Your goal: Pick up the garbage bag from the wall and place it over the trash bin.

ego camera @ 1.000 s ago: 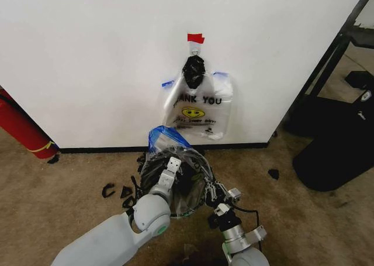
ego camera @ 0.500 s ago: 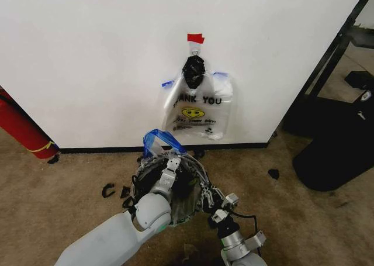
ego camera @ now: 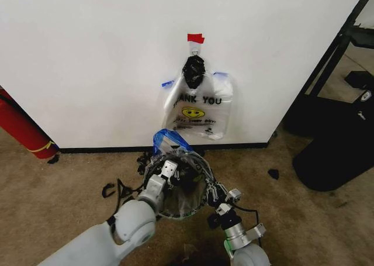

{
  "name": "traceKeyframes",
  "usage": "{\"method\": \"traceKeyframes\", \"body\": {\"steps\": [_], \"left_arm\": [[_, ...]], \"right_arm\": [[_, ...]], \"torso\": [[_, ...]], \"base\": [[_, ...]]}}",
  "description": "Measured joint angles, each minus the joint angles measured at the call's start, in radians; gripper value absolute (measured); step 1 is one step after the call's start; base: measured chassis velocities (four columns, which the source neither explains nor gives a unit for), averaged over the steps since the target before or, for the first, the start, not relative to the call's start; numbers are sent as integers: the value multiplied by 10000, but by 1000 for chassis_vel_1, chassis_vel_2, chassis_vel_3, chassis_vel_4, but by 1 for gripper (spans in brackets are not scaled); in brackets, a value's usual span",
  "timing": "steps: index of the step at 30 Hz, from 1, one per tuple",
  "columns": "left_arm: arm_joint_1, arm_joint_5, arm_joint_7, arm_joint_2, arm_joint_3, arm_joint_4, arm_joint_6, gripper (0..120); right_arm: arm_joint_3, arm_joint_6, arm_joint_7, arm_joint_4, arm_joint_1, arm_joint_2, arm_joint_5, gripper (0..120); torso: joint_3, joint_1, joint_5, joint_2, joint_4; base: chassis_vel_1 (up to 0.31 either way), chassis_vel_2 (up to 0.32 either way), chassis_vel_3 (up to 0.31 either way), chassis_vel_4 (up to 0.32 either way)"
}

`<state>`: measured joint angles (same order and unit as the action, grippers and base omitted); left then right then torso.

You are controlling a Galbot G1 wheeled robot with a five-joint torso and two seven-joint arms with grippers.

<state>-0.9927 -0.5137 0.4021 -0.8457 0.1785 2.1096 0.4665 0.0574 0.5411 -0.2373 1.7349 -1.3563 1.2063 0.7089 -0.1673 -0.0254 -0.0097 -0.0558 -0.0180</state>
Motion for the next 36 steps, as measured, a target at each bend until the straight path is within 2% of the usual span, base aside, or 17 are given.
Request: {"method": "traceKeyframes", "body": {"steps": [2, 11, 27, 36], "left_arm": [[-449, 159, -466, 127, -208, 184, 189, 0], [-694, -122, -625, 77, -9, 322, 551, 0], [658, -228, -107, -559, 1296, -1123, 1076, 0], [1194, 39, 224, -750, 1703, -1689, 1040, 0]], "right_arm": [[-12, 60, -29, -76, 84, 98, -123, 1], [-47, 236, -28, -72, 64, 318, -511, 1], [-115, 572, -304, 124, -211, 492, -757, 1], [-185, 515, -318, 454, -358, 337, -514, 1]], "torso": [[0, 0, 0, 0, 0], [0, 0, 0, 0, -1], [0, 0, 0, 0, -2], [0, 0, 0, 0, 0]], "base": [[0, 0, 0, 0], [0, 0, 0, 0], [0, 0, 0, 0], [0, 0, 0, 0]]}}
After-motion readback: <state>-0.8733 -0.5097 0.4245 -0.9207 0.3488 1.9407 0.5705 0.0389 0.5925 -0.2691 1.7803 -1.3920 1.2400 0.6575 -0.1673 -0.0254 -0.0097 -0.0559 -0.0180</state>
